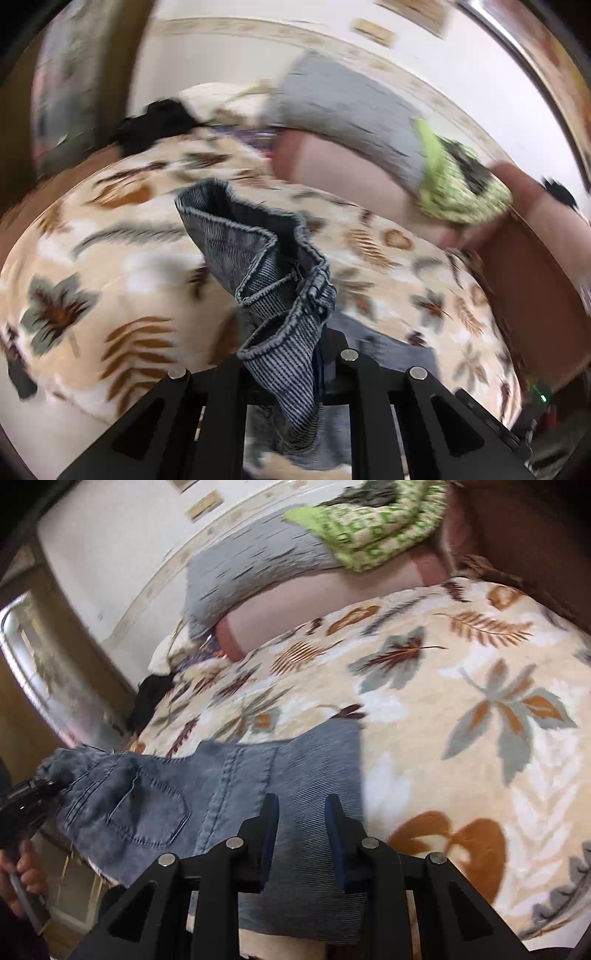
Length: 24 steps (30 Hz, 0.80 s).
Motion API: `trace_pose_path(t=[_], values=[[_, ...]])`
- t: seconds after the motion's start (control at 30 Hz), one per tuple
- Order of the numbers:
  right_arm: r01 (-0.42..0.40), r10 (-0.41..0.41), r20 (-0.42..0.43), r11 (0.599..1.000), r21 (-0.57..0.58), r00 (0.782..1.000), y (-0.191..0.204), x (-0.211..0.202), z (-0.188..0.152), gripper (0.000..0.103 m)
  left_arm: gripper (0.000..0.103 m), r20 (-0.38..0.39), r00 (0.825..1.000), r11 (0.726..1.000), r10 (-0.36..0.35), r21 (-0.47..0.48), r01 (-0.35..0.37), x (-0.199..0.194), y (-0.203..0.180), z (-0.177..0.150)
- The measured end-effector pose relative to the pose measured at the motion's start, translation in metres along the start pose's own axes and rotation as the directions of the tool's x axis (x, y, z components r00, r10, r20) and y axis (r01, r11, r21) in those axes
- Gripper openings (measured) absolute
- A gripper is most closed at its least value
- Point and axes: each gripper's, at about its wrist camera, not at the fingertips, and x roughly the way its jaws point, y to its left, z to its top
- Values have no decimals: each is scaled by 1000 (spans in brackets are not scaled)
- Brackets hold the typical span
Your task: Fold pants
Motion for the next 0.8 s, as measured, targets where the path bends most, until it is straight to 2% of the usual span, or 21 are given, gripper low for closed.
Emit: trace_pose_path(t=[0.17, 0.3, 0.47, 0.53, 0.67, 0.7, 0.73, 0.8], values=[[-52, 52, 6, 992, 112, 999, -30, -7, 5, 29, 13, -51, 994, 988, -97, 114, 102, 13, -70, -2], [-83, 77, 44, 980, 181, 996, -46, -15, 9, 29, 13, -123, 981, 970, -147, 175, 167, 31, -116, -20], [-90, 81, 43, 960, 264, 996, -64, -15, 12, 29, 13, -250, 951, 941, -181, 236, 241, 70, -175, -63], [-66, 60, 31, 959, 274, 998, -68, -13, 11, 29, 13, -309, 937, 931, -166, 263, 251, 93, -195, -89], [-64, 53, 43, 951, 304, 998, -78, -15, 12, 29, 17, -449, 888, 916, -101, 306, 259, 132, -214, -132], [-65, 56, 39, 948, 311, 998, -79, -14, 12, 29, 18, -452, 886, 915, -104, 306, 264, 134, -215, -135], [-65, 56, 35, 947, 314, 998, -80, -13, 12, 29, 22, -435, 891, 907, -128, 313, 283, 127, -214, -132], [-58, 51, 31, 951, 303, 998, -78, -12, 12, 29, 30, -424, 890, 896, -170, 309, 319, 114, -213, -121]])
